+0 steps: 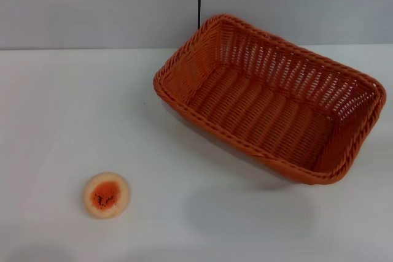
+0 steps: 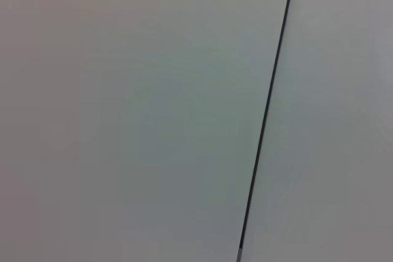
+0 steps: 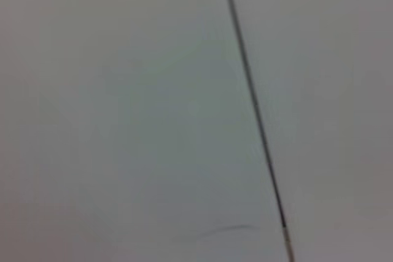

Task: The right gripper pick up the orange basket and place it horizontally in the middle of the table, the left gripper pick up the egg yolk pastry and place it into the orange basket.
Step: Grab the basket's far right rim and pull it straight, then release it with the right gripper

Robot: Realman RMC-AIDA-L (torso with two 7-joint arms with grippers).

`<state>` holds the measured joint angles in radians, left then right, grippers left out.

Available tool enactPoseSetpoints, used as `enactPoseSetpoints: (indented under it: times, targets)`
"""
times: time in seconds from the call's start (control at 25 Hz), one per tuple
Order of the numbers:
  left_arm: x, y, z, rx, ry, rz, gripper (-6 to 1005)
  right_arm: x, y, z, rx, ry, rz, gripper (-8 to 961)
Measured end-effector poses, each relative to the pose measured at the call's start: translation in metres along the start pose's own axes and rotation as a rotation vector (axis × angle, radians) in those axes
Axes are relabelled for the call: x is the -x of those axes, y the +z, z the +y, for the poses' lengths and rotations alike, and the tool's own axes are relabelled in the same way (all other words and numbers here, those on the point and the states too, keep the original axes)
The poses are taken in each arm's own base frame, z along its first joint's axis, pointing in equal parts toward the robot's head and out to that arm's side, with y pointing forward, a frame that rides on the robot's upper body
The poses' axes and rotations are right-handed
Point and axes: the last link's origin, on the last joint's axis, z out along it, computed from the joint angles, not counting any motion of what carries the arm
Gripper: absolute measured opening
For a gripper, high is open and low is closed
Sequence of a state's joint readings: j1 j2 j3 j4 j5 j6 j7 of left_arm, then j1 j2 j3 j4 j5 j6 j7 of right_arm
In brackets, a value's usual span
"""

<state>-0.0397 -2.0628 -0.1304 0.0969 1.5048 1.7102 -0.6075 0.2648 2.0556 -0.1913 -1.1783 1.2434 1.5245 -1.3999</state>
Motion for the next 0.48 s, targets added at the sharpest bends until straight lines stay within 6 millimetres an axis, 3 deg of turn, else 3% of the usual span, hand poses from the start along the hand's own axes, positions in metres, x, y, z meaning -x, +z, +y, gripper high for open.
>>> enactPoseSetpoints:
  times: [0.24, 0.48]
  targets:
    - [0.002, 0.002, 0.001, 0.007, 0.000, -0.012, 826, 0.047, 0.042, 0.015, 0.116, 0.015, 0.332, 746]
    - [0.002, -0.004, 0.000, 0.011, -0.021, -0.024, 826, 0.065, 0.065, 0.030, 0.236, 0.006, 0.525, 745]
